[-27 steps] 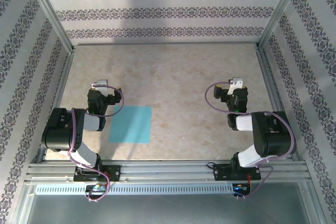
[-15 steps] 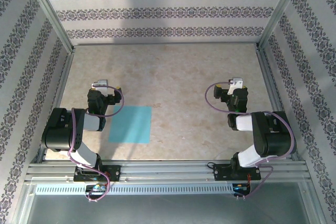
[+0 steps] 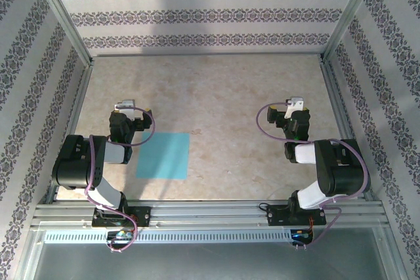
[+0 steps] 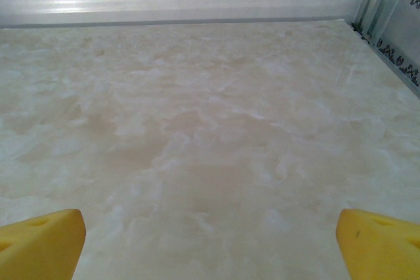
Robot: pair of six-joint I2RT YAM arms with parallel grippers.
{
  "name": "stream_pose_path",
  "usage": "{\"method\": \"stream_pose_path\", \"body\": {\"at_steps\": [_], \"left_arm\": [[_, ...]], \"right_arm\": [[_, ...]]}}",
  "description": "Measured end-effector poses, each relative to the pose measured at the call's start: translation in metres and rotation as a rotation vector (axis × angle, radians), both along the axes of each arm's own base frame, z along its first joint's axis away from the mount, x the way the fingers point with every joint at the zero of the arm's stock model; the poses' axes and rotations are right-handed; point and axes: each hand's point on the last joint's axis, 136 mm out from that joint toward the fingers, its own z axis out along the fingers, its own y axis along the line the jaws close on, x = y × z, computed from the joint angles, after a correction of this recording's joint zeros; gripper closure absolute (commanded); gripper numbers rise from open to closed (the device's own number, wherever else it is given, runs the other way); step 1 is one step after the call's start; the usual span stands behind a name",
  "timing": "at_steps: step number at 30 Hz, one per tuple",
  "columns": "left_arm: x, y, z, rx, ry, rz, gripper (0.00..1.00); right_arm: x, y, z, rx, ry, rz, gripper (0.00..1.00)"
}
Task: Fold a paper plane with a square sheet of paper (fold left side to right side)
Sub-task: Move the square sheet of paper to the center of the table.
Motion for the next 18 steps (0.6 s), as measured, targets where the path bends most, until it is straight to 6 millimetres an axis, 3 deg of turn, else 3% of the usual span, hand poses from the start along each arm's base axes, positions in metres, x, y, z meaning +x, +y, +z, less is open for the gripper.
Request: {"method": "stream_pose_path", "body": {"at_steps": [10, 13, 18], "left_arm": [[-0.004, 0.003, 0.007, 0.005, -0.004, 0.018, 0.00], [-0.010, 0.006, 0.032, 0.007, -0.022, 0.035, 0.00], [-0.002, 0.009, 0.096, -0.045, -0.059, 0.072, 0.00]], "right_arm": [[-0.006, -0.005, 0.007, 0.004, 0.016, -0.027, 0.02], [-0.010, -0.009, 0.037, 0.027, -0.020, -0.046, 0.02], [-0.017, -0.007, 0.091, 0.118, -0.107, -0.050, 0.02]]}}
